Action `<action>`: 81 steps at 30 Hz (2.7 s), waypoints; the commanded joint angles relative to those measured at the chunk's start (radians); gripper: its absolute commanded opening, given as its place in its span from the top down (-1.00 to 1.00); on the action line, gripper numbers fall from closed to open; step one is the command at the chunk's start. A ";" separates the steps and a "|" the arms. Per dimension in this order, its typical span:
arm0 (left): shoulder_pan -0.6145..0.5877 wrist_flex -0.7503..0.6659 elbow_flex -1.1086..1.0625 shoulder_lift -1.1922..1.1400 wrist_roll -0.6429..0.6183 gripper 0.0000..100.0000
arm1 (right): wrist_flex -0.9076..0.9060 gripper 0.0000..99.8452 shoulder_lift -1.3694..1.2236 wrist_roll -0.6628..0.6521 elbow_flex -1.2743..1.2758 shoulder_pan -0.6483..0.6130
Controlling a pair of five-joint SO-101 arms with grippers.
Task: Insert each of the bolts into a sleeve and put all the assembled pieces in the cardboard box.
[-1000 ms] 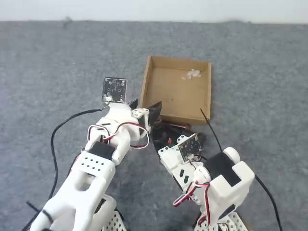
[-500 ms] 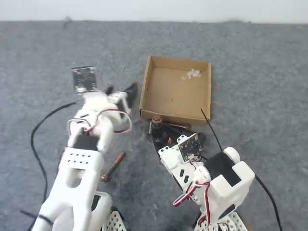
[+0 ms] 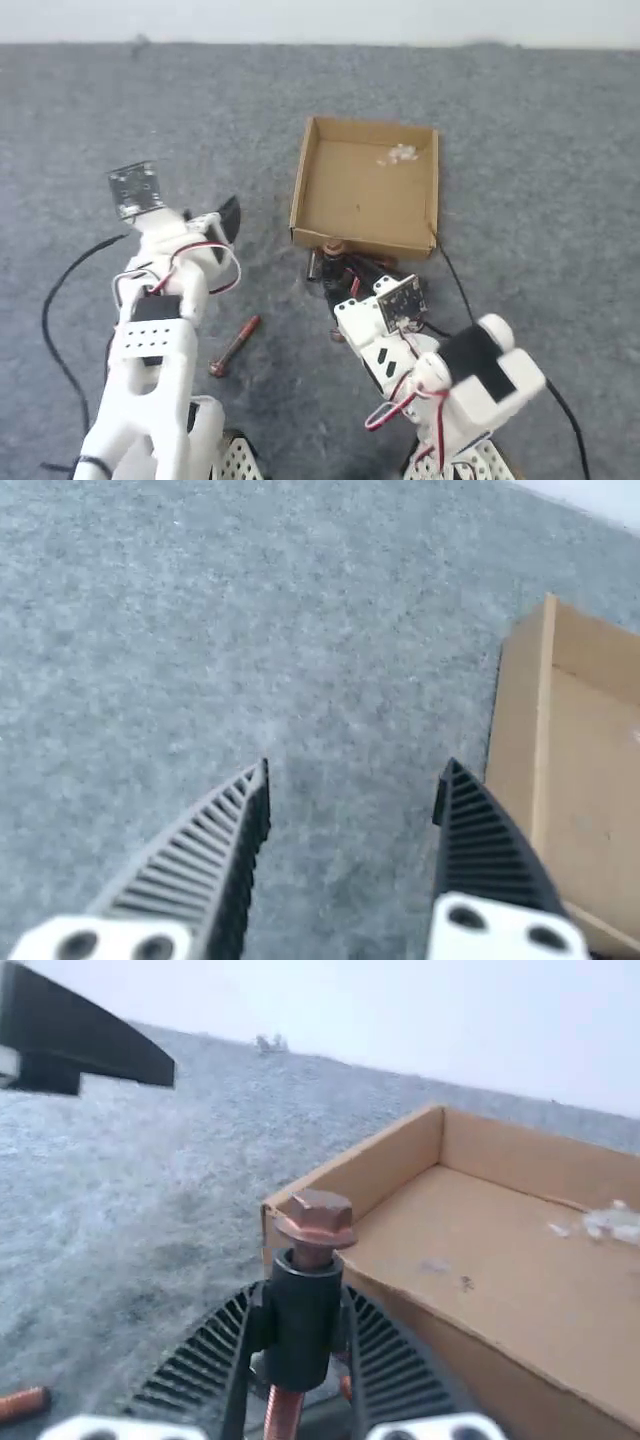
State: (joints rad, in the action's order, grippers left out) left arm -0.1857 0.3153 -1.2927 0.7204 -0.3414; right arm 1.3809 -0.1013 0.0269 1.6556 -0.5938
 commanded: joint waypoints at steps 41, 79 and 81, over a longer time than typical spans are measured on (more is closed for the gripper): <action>-0.087 0.210 0.478 -0.545 0.118 0.98 | -1.322 0.99 1.017 -0.005 -0.008 0.087; -0.106 0.195 0.478 -0.546 0.118 0.98 | -2.011 0.99 0.932 0.072 -0.700 0.314; -0.106 0.195 0.478 -0.546 0.118 0.98 | -2.011 0.99 0.822 0.072 -0.756 0.314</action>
State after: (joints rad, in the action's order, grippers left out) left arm -0.2869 0.5301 -0.8646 0.1695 -0.2340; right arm -0.6291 0.8439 0.0867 1.0280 -0.2915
